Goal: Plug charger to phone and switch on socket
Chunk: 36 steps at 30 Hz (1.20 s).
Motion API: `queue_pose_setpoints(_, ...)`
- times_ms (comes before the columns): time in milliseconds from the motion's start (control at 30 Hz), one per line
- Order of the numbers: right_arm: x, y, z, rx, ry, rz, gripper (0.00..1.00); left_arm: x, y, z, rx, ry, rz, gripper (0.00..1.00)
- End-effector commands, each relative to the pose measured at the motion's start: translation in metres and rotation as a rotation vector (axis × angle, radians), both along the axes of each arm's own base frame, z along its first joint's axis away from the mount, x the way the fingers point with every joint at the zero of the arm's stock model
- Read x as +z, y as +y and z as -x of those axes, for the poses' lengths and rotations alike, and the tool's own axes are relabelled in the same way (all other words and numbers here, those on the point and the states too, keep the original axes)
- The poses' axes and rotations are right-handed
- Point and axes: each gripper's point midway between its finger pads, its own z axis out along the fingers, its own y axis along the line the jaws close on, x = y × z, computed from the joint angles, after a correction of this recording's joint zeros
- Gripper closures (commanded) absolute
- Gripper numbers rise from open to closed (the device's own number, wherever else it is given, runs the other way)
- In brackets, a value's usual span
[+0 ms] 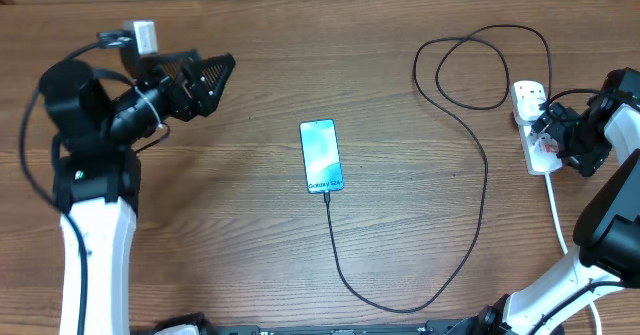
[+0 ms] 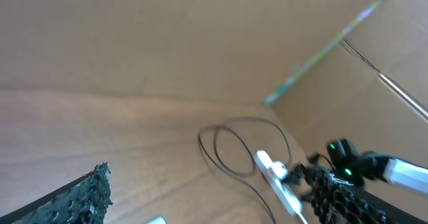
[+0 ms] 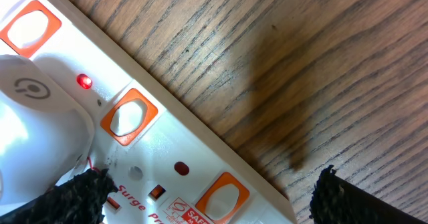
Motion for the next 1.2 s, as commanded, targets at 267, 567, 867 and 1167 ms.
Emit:
queue_pose_setpoints(267, -0.027, 0.004, 0.022, 0.026, 0.118, 0.022, 0.0, -0.048, 0.044, 0.007, 0.316, 0.208, -0.172, 0.01)
queue_pose_setpoints(567, -0.027, 0.004, 0.022, 0.026, 0.118, 0.022, 0.0, -0.051, 0.023, -0.006, 0.307, 0.028, -0.294, 0.0)
queue_pose_setpoints(867, -0.027, 0.004, 0.022, 0.026, 0.118, 0.022, 0.0, -0.117, -0.001, 0.013, 0.259, -0.043, -0.274, 0.0)
queue_pose_setpoints(1167, -0.027, 0.004, 0.022, 0.026, 0.118, 0.022, 0.0, -0.213, 0.001, 0.072, 0.26, 0.06, -0.282, 0.01)
